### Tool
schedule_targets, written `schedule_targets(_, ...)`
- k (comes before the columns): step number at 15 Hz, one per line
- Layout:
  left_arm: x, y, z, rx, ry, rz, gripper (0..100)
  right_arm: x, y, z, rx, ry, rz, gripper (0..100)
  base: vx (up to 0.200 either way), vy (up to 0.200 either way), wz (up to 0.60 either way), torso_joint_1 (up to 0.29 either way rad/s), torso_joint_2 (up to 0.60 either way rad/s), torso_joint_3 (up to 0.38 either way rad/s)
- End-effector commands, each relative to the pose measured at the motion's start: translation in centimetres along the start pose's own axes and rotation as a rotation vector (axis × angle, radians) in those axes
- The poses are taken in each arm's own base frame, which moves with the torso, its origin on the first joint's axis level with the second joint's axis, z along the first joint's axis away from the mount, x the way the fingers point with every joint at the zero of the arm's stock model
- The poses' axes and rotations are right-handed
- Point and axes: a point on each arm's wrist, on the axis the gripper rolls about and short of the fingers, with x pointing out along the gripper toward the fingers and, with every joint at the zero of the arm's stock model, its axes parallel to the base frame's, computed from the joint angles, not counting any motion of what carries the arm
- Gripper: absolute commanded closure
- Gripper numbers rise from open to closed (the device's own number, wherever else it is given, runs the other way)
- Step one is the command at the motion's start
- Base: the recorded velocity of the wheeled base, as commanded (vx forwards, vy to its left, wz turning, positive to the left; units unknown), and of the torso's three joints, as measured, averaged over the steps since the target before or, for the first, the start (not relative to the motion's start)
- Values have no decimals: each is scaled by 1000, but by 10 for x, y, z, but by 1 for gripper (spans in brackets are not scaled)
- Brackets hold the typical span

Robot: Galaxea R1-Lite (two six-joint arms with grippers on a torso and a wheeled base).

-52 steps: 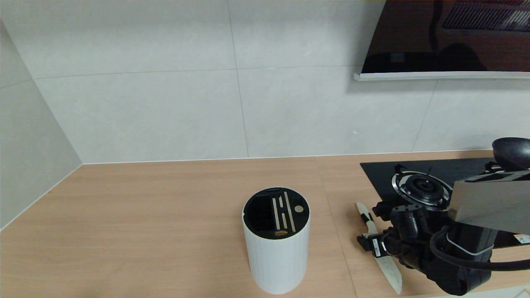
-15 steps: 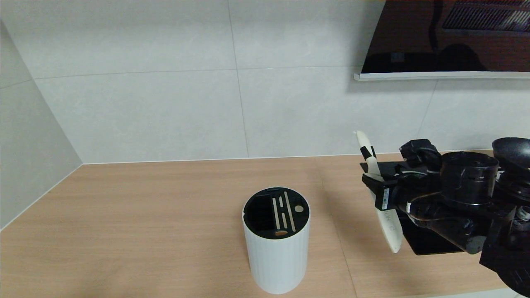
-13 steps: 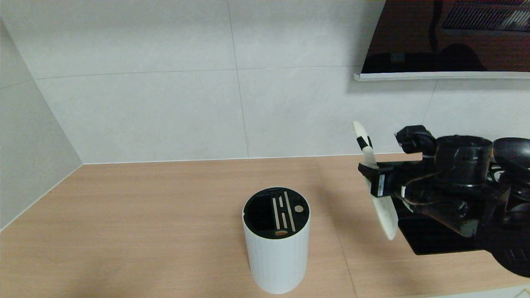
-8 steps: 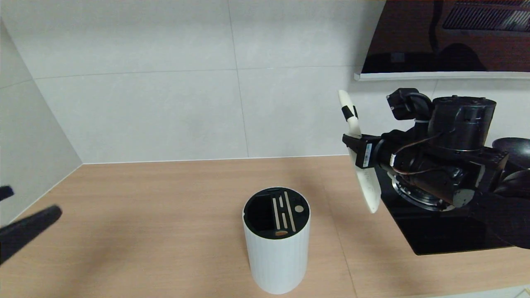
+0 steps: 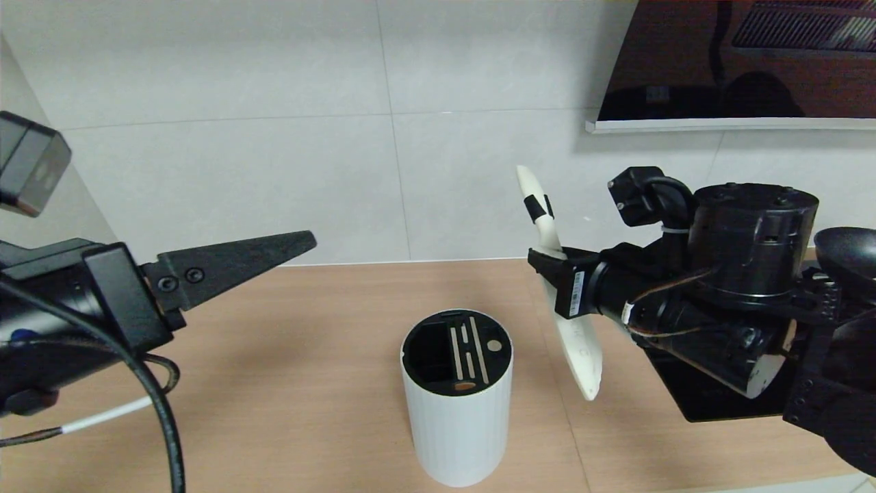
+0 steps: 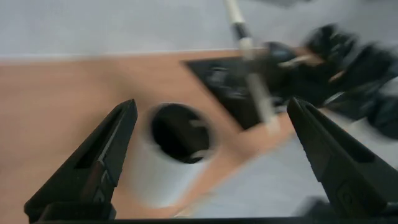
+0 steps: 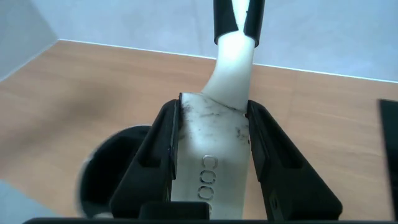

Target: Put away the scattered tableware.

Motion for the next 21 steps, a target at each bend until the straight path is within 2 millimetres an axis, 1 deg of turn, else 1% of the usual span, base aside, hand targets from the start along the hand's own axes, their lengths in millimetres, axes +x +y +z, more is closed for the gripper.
schedule_targets(1,20,-1,-15,-55,72,-44,0,-7,8,-3,-5,9,36,100,0,0,0,0,0,0)
schedule_targets(2,21,0,-19,-55,82,-48,0,-8,9,-4,-4,11,39,100,0,0,0,0,0,0)
schedule_targets(4,26,-2,-28,-55,92,-83,0,-11,17,-8,-8,25,66,100,0,0,0,0,0,0)
schedule_targets(6,29,-4,-32,-60,95,-110,0,-14,27,-9,13,30,102,100,0,0,0,0,0,0)
schedule_targets(7,34,-5,-34,-74,94,-122,0,-17,36,-9,41,31,131,100,0,0,0,0,0,0)
schedule_targets(10,49,-7,-35,-188,68,-164,0,-23,56,-11,89,43,199,100,0,0,0,0,0,0)
schedule_targets(14,73,1,-46,-270,82,-152,0,-27,67,-15,105,61,239,100,0,0,0,0,0,0)
schedule_targets(16,81,0,-51,-303,74,-165,0,-29,71,-17,110,68,251,100,0,0,0,0,0,0)
schedule_targets(19,96,2,-63,-306,60,-139,0,-31,74,-19,107,75,265,100,0,0,0,0,0,0)
schedule_targets(21,102,1,-67,-305,49,-140,0,-32,75,-20,105,78,267,100,0,0,0,0,0,0)
